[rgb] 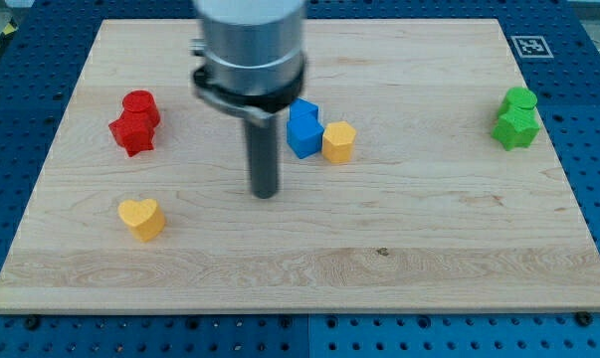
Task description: Move the yellow heart to the bottom left of the yellow hexagon
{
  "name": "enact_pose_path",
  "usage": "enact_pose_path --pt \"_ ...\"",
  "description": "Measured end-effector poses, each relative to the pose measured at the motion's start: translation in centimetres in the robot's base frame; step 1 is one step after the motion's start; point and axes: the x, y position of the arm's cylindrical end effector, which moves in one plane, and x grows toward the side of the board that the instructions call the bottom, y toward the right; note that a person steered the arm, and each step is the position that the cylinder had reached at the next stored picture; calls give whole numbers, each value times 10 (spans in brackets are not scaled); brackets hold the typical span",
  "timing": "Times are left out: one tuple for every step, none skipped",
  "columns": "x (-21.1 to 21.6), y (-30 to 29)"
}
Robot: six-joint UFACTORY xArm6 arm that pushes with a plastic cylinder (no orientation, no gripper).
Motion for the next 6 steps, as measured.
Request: enact_pose_path --pt "-1 -59" --pt "7 -106" --pt "30 -118" --pt "53 -91" --pt "58 -81" --pt "61 -131"
